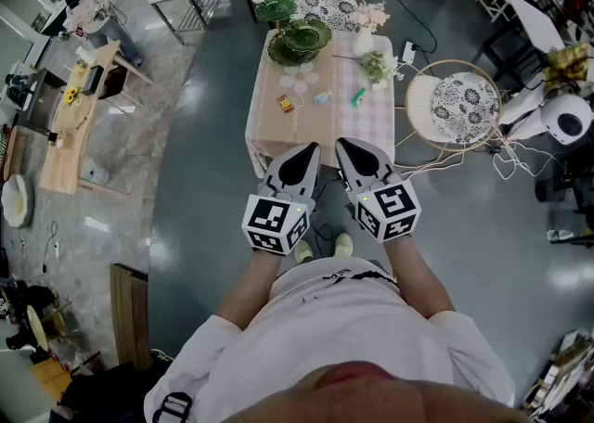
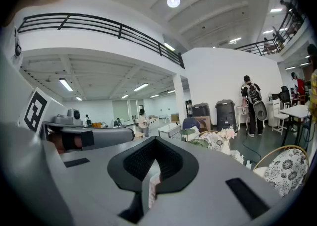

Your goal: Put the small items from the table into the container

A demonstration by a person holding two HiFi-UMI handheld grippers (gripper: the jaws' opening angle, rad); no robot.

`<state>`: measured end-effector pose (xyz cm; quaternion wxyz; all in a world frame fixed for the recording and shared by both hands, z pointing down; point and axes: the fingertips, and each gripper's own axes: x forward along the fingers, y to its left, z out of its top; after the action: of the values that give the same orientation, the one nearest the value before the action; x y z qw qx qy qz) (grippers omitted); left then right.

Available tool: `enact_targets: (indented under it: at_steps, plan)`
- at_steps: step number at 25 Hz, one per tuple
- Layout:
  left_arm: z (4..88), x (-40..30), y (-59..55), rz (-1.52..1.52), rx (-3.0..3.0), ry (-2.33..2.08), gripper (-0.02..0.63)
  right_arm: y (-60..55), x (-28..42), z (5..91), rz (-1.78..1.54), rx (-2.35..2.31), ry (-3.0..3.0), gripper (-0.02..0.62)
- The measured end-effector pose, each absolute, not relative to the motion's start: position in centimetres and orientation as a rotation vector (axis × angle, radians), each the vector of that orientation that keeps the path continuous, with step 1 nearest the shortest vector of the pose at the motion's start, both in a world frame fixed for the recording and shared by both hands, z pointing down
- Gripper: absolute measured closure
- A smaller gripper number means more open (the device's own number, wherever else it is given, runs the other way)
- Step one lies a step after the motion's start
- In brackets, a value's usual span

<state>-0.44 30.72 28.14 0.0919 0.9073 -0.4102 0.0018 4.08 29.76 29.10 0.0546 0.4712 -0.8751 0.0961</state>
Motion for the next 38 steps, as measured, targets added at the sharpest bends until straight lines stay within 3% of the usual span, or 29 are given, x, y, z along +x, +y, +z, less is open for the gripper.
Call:
enact_targets:
  at_steps: [38]
  plan:
    - [31.0,-7.8,31.3,0.013,2.709,-1.163,0.598,31.3,-3.9,31.4,0.372,1.471,-2.654,0.584]
